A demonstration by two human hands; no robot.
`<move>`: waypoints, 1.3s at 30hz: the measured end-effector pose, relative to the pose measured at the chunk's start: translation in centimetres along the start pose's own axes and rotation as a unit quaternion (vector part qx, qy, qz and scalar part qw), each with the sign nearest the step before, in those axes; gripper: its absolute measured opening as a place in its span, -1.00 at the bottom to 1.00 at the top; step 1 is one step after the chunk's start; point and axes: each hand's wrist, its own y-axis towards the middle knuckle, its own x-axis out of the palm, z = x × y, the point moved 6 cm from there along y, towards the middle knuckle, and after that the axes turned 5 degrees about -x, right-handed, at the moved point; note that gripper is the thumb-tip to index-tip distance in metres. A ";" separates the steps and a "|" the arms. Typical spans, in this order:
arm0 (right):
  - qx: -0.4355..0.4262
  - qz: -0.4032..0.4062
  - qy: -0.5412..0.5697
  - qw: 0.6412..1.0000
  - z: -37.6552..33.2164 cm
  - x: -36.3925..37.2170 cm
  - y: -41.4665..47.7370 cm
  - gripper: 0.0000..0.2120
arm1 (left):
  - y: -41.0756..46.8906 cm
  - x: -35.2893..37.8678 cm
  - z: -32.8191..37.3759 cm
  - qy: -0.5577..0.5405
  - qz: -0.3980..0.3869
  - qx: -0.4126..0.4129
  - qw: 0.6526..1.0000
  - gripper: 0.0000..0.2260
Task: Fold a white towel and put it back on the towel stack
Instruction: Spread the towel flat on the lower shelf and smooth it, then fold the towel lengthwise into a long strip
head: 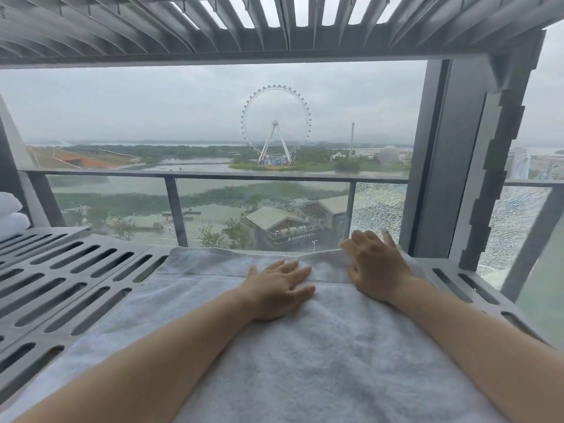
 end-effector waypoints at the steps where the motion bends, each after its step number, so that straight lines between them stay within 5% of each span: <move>1: -0.003 0.012 -0.023 1.000 -0.2 -0.3 -0.1 -0.68 | 0.0 0.0 0.0 0.000 0.002 0.000 1.000 -0.48; 11: 0.017 0.083 -0.100 0.991 -0.7 -1.5 -0.6 -0.56 | -0.1 -0.2 -0.1 -0.023 0.023 -0.005 0.999 -0.51; 15: -0.020 0.074 0.046 0.996 -0.9 -0.9 -0.9 -0.70 | -0.2 -0.4 -0.1 -0.028 0.031 -0.006 0.999 -0.52; 18: 0.109 0.009 0.161 0.981 1.5 0.3 -1.1 -0.82 | -0.3 -0.3 -0.1 -0.022 0.014 0.002 1.000 -0.51; 22: 0.219 -0.046 0.142 0.964 3.2 1.0 -1.8 -0.81 | -0.5 -0.3 -0.6 -0.025 -0.029 0.028 0.999 -0.47; 27: 0.069 0.004 0.215 0.974 -0.6 0.1 -0.3 -0.76 | -0.7 -0.6 -0.4 -0.039 -0.015 0.039 0.998 -0.44; 31: -0.035 -0.180 0.257 0.949 -4.7 2.7 0.1 -0.52 | -0.1 -0.8 -1.5 -0.025 0.021 -0.040 0.999 -0.40; 39: 0.007 -0.255 0.189 0.948 -3.3 3.3 -0.5 -0.43 | -0.7 -0.9 -2.6 0.002 -0.024 -0.057 0.998 -0.33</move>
